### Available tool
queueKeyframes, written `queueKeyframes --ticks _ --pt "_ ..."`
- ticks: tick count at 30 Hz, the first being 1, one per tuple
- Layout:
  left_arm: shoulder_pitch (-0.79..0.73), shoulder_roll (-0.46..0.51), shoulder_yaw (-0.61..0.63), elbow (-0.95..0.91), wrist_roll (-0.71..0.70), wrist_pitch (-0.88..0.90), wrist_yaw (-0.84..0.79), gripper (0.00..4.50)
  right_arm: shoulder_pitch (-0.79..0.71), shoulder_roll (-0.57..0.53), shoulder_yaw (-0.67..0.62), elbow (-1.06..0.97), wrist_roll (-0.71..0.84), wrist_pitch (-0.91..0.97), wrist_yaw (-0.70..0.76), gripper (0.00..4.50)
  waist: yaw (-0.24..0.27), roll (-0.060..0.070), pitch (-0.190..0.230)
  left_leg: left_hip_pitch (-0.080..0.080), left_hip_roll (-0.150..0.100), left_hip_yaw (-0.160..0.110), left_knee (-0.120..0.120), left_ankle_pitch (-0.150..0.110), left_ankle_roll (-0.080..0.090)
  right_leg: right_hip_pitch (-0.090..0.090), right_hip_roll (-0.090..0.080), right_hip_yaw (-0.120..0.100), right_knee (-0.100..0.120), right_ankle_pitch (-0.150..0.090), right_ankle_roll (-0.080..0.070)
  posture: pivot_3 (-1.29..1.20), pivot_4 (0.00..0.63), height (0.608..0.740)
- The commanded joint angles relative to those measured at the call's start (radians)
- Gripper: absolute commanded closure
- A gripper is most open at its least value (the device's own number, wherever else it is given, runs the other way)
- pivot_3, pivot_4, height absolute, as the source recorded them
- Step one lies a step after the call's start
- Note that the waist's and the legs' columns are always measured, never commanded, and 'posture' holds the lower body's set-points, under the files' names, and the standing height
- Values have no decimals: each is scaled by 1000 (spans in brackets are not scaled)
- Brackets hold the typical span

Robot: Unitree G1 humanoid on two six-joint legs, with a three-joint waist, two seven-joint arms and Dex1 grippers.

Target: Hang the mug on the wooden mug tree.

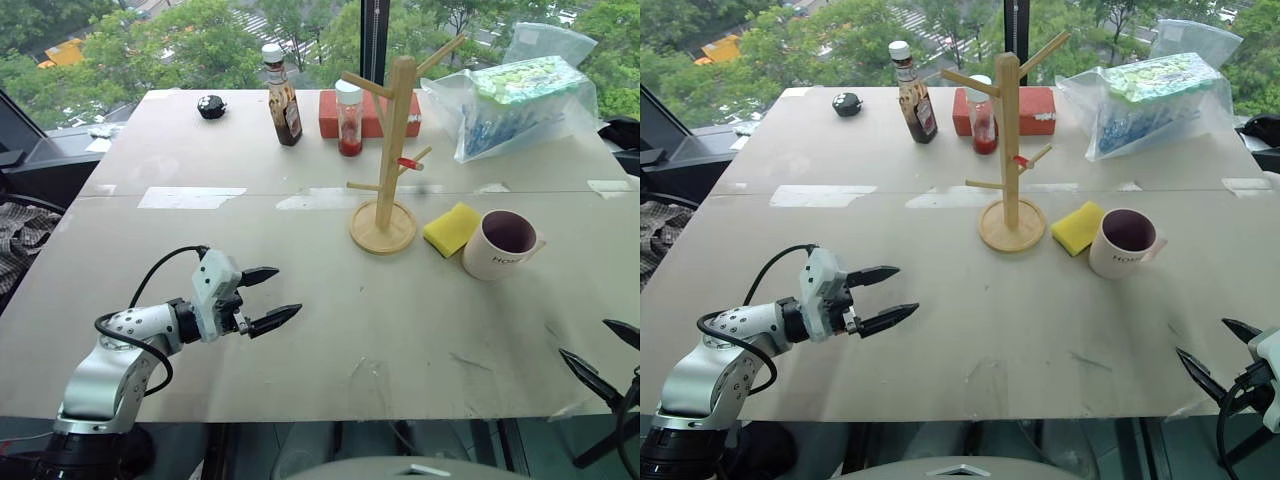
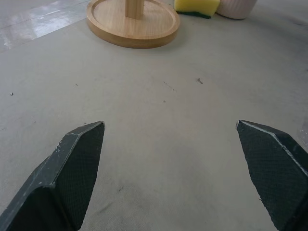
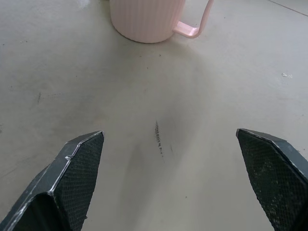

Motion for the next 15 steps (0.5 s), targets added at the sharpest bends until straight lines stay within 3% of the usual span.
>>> queueKeyframes --ticks 1,8,15 --pt "-43 25 34 -71 -70 45 -5 0 -35 21 -24 -21 10 -11 -40 37 0 0 0 0 0 0 0 0 0 0 0 0 0 0 0 0 150 740" --pt "-187 7 11 -205 -256 208 38 0 -188 51 37 -32 -21 76 -206 37 -1 1 -1 0 -1 -1 1 0 0 0 -1 -1 0 0 0 0 150 740" --pt "-157 -8 -23 -291 -302 177 -16 0 -386 54 137 113 -66 70 -261 37 -6 1 0 -1 0 2 1 0 0 -2 1 2 0 0 0 0 150 740"
